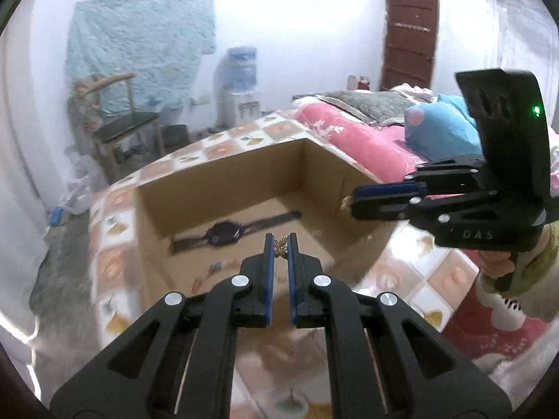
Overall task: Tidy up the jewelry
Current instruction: 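Lift the earring and carry it over the box with the left gripper, then open the left gripper to drop the earring into the box, then withdraw the open left gripper from the box back over the table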
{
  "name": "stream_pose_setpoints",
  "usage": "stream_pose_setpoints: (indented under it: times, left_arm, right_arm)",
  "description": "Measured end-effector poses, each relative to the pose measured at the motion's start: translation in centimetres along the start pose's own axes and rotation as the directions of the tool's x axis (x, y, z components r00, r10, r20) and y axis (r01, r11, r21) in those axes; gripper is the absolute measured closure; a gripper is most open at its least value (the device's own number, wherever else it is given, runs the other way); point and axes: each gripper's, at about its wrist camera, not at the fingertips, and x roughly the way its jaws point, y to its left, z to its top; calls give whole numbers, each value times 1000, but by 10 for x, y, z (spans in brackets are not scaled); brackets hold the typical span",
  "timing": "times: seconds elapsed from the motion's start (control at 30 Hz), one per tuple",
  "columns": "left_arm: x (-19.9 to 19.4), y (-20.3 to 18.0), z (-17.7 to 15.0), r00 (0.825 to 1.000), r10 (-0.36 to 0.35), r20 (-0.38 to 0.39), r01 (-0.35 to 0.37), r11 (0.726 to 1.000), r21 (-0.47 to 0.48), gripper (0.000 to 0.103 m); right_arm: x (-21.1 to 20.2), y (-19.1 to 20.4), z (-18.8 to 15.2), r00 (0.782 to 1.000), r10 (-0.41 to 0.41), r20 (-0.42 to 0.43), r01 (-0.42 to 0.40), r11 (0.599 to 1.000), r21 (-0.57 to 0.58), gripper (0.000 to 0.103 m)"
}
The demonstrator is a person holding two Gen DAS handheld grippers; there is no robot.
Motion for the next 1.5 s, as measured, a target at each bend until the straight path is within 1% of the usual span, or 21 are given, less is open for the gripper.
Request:
stream_pose_setpoints:
  times: [0.03, 0.1, 0.13, 0.17, 0.27, 0.3, 0.33, 0.4, 0.53, 0.7, 0.77, 0.8, 0.87, 1.03, 1.07, 1.13, 1.17, 1.2, 1.27, 1.4, 1.5]
  left_arm:
    - [18, 6, 11, 999, -20, -46, 19, 1000, -15, 97]
    - [54, 20, 28, 987, -96, -133, 88, 994, -64, 97]
    - [70, 26, 34, 977, -121, -176, 106, 990, -90, 97]
    - [91, 34, 41, 960, -155, -232, 129, 984, -126, 97]
    - [132, 53, 47, 920, -181, -347, 119, 974, -195, 97]
    - [139, 55, 47, 911, -187, -368, 115, 971, -210, 97]
    - [147, 58, 47, 896, -203, -395, 117, 966, -232, 97]
    - [157, 58, 46, 879, -226, -419, 124, 959, -255, 96]
    - [162, 60, 43, 880, -216, -423, 100, 955, -280, 96]
    - [160, 63, 46, 890, -187, -415, 77, 960, -269, 89]
    - [157, 64, 48, 896, -174, -408, 69, 963, -259, 88]
    - [153, 63, 49, 902, -163, -399, 64, 966, -250, 86]
    - [147, 64, 52, 911, -152, -384, 60, 968, -242, 81]
    - [121, 63, 59, 939, -120, -322, 47, 974, -223, 71]
    - [115, 62, 60, 945, -112, -308, 45, 975, -218, 68]
    - [90, 59, 61, 965, -87, -249, 37, 979, -199, 63]
    - [74, 58, 60, 973, -82, -215, 40, 980, -194, 58]
    - [63, 58, 58, 978, -79, -191, 41, 980, -195, 54]
    - [28, 57, 49, 989, -79, -122, 53, 978, -203, 49]
    - [-30, 55, 16, 998, -70, -4, 67, 973, -223, 38]
    - [-53, 52, -17, 999, -36, 9, 37, 973, -228, 35]
  right_arm:
    - [10, -8, 7, 1000, 13, -27, -12, 1000, 15, 91]
    - [39, -31, 23, 990, 64, -128, -56, 996, 66, 91]
    - [51, -38, 27, 984, 71, -165, -57, 994, 90, 91]
    - [68, -49, 32, 970, 89, -224, -63, 991, 121, 91]
    - [107, -74, 39, 925, 106, -364, -32, 979, 202, 91]
    - [115, -76, 38, 918, 100, -383, -21, 979, 205, 91]
    - [124, -80, 39, 910, 88, -406, -3, 979, 205, 91]
    - [134, -84, 39, 896, 76, -438, 18, 978, 207, 91]
    - [139, -87, 40, 901, 58, -431, 34, 979, 202, 90]
    - [132, -90, 38, 912, 43, -408, 49, 976, 213, 90]
    - [128, -92, 38, 918, 36, -396, 55, 975, 215, 85]
    - [124, -92, 39, 921, 31, -387, 58, 974, 217, 81]
    - [118, -94, 41, 930, 21, -368, 65, 974, 219, 78]
    - [91, -96, 45, 953, -1, -303, 76, 968, 238, 77]
    - [82, -95, 46, 960, 3, -281, 70, 966, 249, 75]
    - [63, -94, 45, 972, -4, -235, 68, 962, 263, 70]
    - [48, -91, 44, 980, -9, -199, 63, 962, 265, 68]
    - [32, -87, 41, 987, -10, -159, 53, 962, 266, 64]
    - [4, -79, 33, 996, 5, -87, 19, 962, 272, 61]
    - [-47, -61, -3, 998, 44, 38, -53, 958, 280, 59]
    - [-61, -46, -36, 997, 52, 49, -64, 955, 291, 59]
